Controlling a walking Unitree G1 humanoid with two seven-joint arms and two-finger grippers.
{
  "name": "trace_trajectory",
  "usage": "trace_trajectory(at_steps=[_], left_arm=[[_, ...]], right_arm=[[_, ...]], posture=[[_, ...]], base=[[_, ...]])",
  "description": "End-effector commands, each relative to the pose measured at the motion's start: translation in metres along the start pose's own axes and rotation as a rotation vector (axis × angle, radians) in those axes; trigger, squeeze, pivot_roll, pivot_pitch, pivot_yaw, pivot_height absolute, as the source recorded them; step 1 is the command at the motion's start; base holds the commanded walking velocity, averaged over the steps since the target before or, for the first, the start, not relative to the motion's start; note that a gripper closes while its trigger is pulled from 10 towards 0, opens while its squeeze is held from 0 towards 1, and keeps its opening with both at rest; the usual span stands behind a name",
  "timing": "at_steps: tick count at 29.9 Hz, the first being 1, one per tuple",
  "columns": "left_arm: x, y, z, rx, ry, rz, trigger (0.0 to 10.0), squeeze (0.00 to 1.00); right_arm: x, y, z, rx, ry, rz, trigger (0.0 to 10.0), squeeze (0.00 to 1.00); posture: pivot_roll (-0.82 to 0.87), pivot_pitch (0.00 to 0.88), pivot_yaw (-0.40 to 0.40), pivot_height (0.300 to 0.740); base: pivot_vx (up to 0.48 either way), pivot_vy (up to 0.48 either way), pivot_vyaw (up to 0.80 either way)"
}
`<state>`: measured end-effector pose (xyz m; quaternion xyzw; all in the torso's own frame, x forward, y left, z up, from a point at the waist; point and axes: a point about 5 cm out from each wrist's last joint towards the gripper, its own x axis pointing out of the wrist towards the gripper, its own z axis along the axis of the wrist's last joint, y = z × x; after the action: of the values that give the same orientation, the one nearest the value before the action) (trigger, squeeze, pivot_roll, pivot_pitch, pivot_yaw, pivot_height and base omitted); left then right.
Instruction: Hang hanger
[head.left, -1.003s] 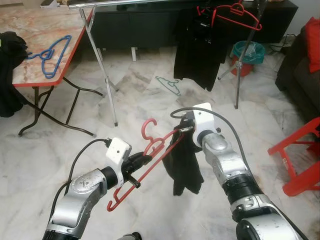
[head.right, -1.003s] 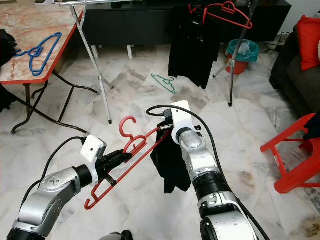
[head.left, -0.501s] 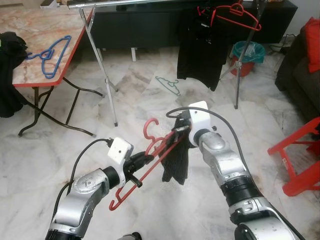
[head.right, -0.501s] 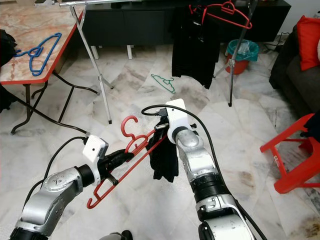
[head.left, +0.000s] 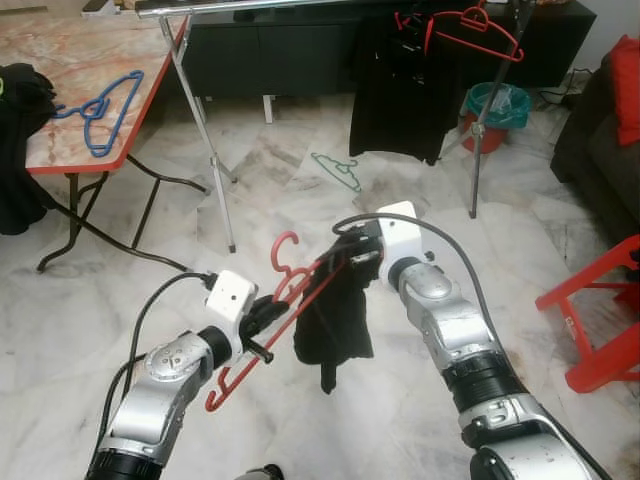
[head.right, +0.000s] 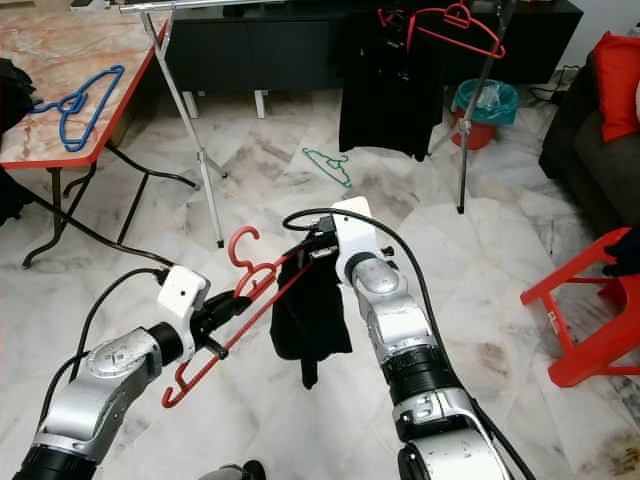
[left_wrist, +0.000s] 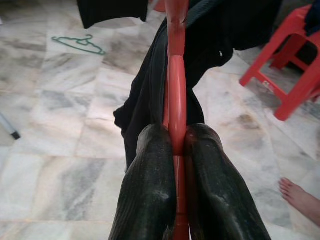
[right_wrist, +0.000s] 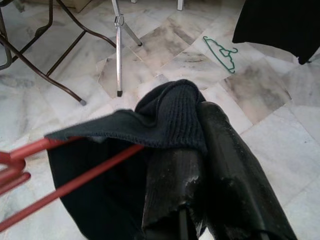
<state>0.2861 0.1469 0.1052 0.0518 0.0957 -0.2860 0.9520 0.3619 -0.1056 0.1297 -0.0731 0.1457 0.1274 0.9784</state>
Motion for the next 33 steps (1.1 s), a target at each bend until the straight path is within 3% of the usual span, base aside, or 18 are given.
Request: trace_trajectory(at_steps=[1, 14, 21, 27, 28, 33], left_arm=[[-0.002, 0.011, 0.005, 0.016, -0.026, 0.062, 10.0, 0.0], [-0.001, 0.014, 0.007, 0.021, -0.049, 0.095, 10.0, 0.0], [0.001, 0.009, 0.009, 0.011, -0.067, 0.058, 10.0, 0.0], [-0.002, -0.011, 0.018, -0.075, -0.131, -0.118, 10.0, 0.0], [-0.005, -0.019, 0.02, -0.113, -0.137, -0.202, 10.0, 0.0], [-0.013, -0.032, 0.017, -0.14, -0.11, -0.333, 10.0, 0.0]], right_arm=[[-0.002, 0.0, 0.004, 0.003, -0.017, 0.0, 10.0, 0.0], [-0.002, -0.006, 0.002, -0.009, -0.011, -0.028, 10.0, 0.0], [-0.002, -0.005, 0.001, -0.011, -0.007, -0.028, 10.0, 0.0], [-0.002, -0.005, -0.001, -0.01, 0.004, -0.029, 10.0, 0.0], [-0.002, -0.006, -0.002, -0.009, 0.008, -0.029, 10.0, 0.0], [-0.001, -0.005, -0.004, -0.009, 0.02, -0.023, 10.0, 0.0]], posture=[[0.04, 0.111, 0.011, 0.74], [0.04, 0.104, 0.013, 0.74], [0.04, 0.099, 0.012, 0.74], [0.04, 0.103, 0.013, 0.74], [0.04, 0.104, 0.013, 0.74], [0.04, 0.107, 0.012, 0.74]], base=[[0.0, 0.0, 0.0], [0.0, 0.0, 0.0], [0.0, 0.0, 0.0], [0.0, 0.0, 0.0], [0.0, 0.0, 0.0], [0.0, 0.0, 0.0]])
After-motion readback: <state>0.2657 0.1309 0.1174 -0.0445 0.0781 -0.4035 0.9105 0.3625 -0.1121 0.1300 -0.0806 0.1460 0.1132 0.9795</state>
